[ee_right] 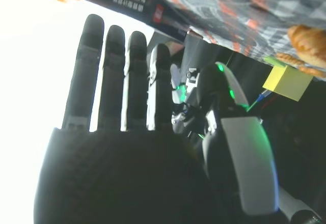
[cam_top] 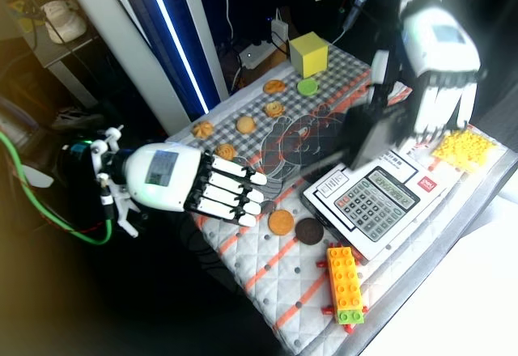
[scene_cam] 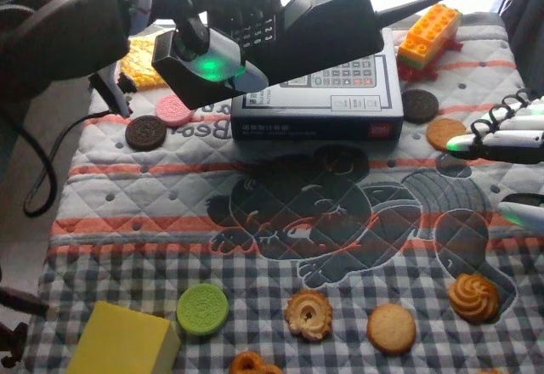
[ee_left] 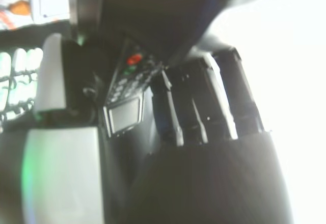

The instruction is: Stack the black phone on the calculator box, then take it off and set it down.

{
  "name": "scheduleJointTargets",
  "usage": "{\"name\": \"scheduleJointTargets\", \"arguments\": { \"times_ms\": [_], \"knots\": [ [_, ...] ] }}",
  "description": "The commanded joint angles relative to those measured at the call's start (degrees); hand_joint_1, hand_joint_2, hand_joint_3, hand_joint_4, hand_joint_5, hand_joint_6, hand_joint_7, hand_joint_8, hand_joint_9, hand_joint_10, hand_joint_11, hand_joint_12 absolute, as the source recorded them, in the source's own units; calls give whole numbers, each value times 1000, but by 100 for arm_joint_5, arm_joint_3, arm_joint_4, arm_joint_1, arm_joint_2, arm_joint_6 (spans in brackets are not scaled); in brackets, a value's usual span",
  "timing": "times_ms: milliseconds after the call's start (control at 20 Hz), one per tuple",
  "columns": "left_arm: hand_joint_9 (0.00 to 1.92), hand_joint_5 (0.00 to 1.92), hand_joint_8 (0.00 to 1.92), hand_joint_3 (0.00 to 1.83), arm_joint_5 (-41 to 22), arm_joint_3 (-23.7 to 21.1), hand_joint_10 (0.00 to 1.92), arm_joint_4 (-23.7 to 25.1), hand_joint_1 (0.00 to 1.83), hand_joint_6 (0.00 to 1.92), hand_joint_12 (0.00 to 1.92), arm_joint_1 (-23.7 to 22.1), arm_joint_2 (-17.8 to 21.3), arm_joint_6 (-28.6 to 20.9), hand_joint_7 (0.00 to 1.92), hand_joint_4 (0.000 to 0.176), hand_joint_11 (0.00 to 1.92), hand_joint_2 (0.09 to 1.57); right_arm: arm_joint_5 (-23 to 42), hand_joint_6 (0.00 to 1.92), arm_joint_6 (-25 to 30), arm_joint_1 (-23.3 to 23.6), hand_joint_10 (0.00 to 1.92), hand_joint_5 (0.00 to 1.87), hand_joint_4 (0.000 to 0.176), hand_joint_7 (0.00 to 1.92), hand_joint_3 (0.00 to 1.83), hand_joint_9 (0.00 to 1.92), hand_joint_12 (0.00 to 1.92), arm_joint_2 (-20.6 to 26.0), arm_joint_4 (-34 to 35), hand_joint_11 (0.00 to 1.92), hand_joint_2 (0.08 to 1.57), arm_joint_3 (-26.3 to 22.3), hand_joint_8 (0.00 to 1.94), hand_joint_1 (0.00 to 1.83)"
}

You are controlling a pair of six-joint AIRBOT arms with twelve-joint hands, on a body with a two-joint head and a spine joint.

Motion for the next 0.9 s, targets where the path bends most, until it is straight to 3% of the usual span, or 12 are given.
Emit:
{"name": "scheduleJointTargets", "arguments": {
  "times_ms": [0,50,100,150,200,250,600,650,700,750,800,850],
  "knots": [
    [789,889,1134,4,-688,79,723,-47,1207,1013,1447,-102,-49,-46,958,0,390,1141,680,3,26,87,14,500,62,567,0,557,69,21,101,577,1348,37,6,517],
    [731,900,716,1,-678,116,727,-52,1064,1081,1431,-101,-97,-46,828,52,394,1146,680,0,32,88,11,493,54,567,0,555,67,21,97,568,1359,39,5,526],
    [726,889,448,0,-667,159,656,-87,1020,1115,1351,-99,-141,-46,842,89,407,1154,679,0,39,95,9,492,52,568,0,553,63,21,83,557,1360,42,5,527],
    [682,798,301,0,-646,184,602,-112,943,473,1385,-97,-167,-46,823,0,363,1086,679,1,46,103,4,494,44,565,0,543,61,18,76,549,1360,46,3,525],
    [631,835,197,0,-616,210,647,-115,924,174,1444,-96,-198,-46,821,0,354,1064,679,2,54,107,6,497,41,566,0,549,62,12,75,551,1361,52,3,526],
    [637,872,131,0,-583,258,643,-119,944,58,1396,-92,-251,-46,857,0,353,1020,679,3,63,108,5,500,51,568,0,546,61,5,75,546,1357,58,3,526],
    [539,833,37,0,-551,413,686,-235,930,0,1381,-25,-383,-48,816,6,244,994,669,0,101,116,0,496,51,564,2,521,53,-20,75,498,1360,84,2,534],
    [554,748,9,0,-551,425,580,-256,856,0,1374,-25,-383,-48,758,22,189,1001,669,1,105,116,0,499,63,565,1,513,52,-20,75,493,1357,85,1,505],
    [515,662,1,0,-555,432,533,-294,834,0,1410,-18,-383,-48,680,53,123,993,669,0,115,116,0,497,58,558,1,506,50,-19,75,486,1358,85,0,500],
    [448,497,0,0,-572,432,337,-326,755,0,1350,-2,-381,-47,530,101,24,992,669,0,124,116,0,497,65,556,0,503,48,-19,75,480,1354,85,0,497],
    [396,395,0,0,-610,418,157,-354,702,0,1182,22,-371,-46,428,125,4,961,669,1,140,116,0,499,65,555,2,504,48,-19,75,479,1359,85,0,499],
    [414,366,0,0,-685,367,67,-387,719,0,1105,58,-336,-44,406,124,0,945,669,0,153,116,0,497,67,553,0,499,47,-18,76,473,1354,85,0,511]
  ]
}}
